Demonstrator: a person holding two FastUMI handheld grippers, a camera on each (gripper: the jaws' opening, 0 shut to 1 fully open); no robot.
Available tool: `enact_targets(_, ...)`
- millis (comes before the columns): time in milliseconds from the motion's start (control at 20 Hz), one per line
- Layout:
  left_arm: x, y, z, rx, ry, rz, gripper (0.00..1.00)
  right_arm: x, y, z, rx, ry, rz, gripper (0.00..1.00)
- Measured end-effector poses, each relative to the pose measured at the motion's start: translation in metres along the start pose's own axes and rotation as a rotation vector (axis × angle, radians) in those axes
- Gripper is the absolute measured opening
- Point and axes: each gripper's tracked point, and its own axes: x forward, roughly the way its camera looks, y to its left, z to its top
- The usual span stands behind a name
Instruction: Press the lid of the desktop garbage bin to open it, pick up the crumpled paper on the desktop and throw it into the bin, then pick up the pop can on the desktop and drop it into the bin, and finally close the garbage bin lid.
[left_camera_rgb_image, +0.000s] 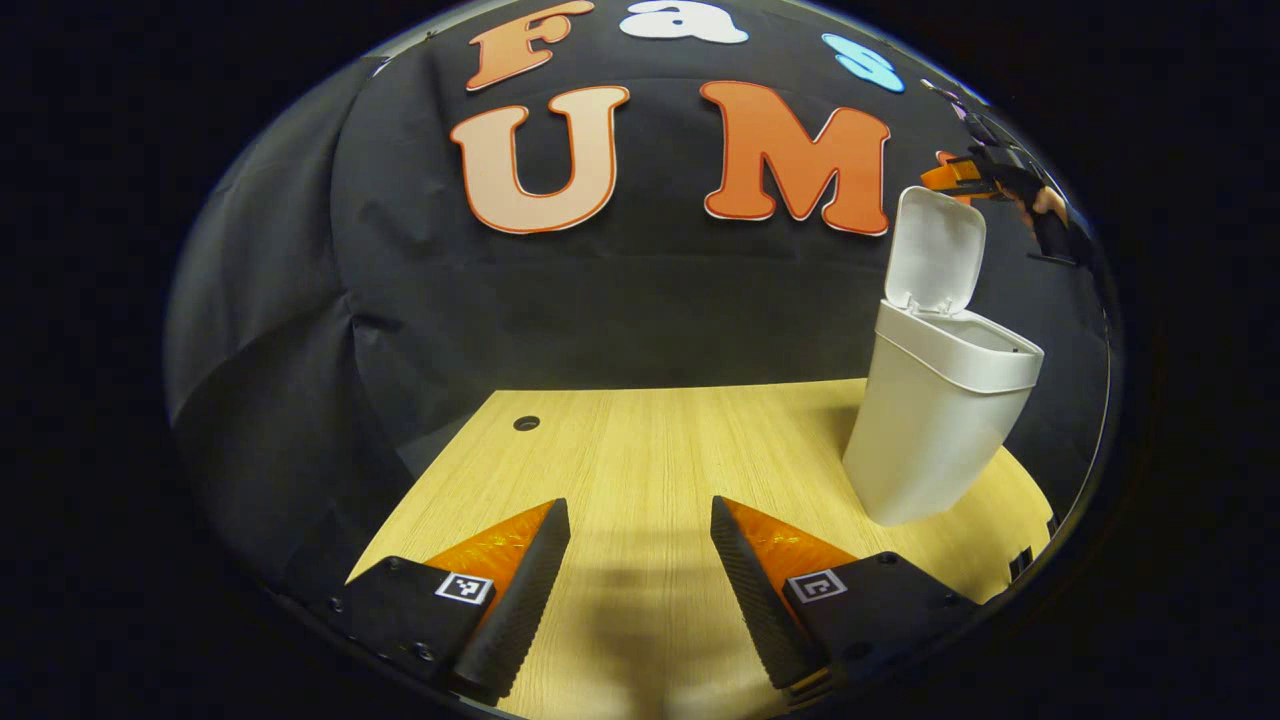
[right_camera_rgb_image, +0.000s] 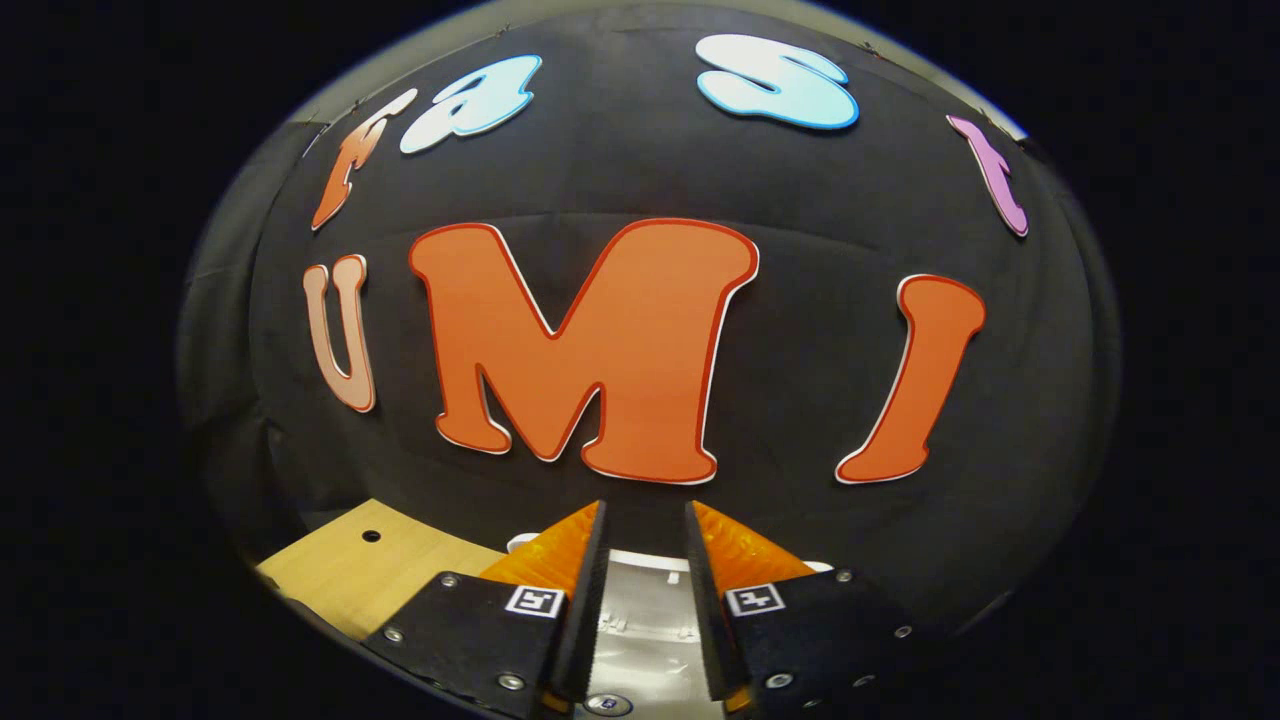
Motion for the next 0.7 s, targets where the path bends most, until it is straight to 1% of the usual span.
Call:
enact_targets(50,0.001,-0.003,0.0,0.005,0.0,-0.009,0.92,-0.004,0.002,-0.002,-0.01,0.003,0.0,0.4)
enact_targets(100,0.002,-0.006,0.0,0.009,0.0,-0.018,0.92,-0.009,0.004,-0.004,-0.021,0.005,-0.001,0.31)
enact_targets(150,0.001,-0.007,0.0,0.012,-0.001,-0.026,0.92,-0.012,0.006,-0.007,-0.031,0.011,-0.002,0.29)
enact_targets(250,0.001,-0.012,0.001,0.016,0.001,-0.041,0.92,-0.022,0.007,-0.012,-0.032,0.029,-0.009,0.19)
enact_targets(300,0.002,-0.014,0.001,0.015,0.002,-0.049,0.92,-0.027,0.008,-0.015,-0.027,0.038,-0.007,0.22)
enact_targets(400,0.002,-0.02,-0.001,0.013,0.006,-0.063,0.92,-0.034,0.01,-0.023,-0.014,0.056,0.003,0.21)
enact_targets(450,0.003,-0.022,0.0,0.013,0.006,-0.07,0.92,-0.036,0.008,-0.03,-0.009,0.076,-0.006,0.21)
enact_targets(550,0.003,-0.026,0.0,0.02,0.004,-0.083,0.92,-0.04,0.0,-0.049,0.005,0.125,-0.029,0.14)
enact_targets(600,0.004,-0.028,0.001,0.024,0.004,-0.087,0.92,-0.043,-0.004,-0.06,0.014,0.157,-0.043,0.13)
enact_targets(700,0.005,-0.032,0.001,0.03,0.006,-0.098,0.92,-0.047,-0.006,-0.075,0.042,0.194,-0.045,0.14)
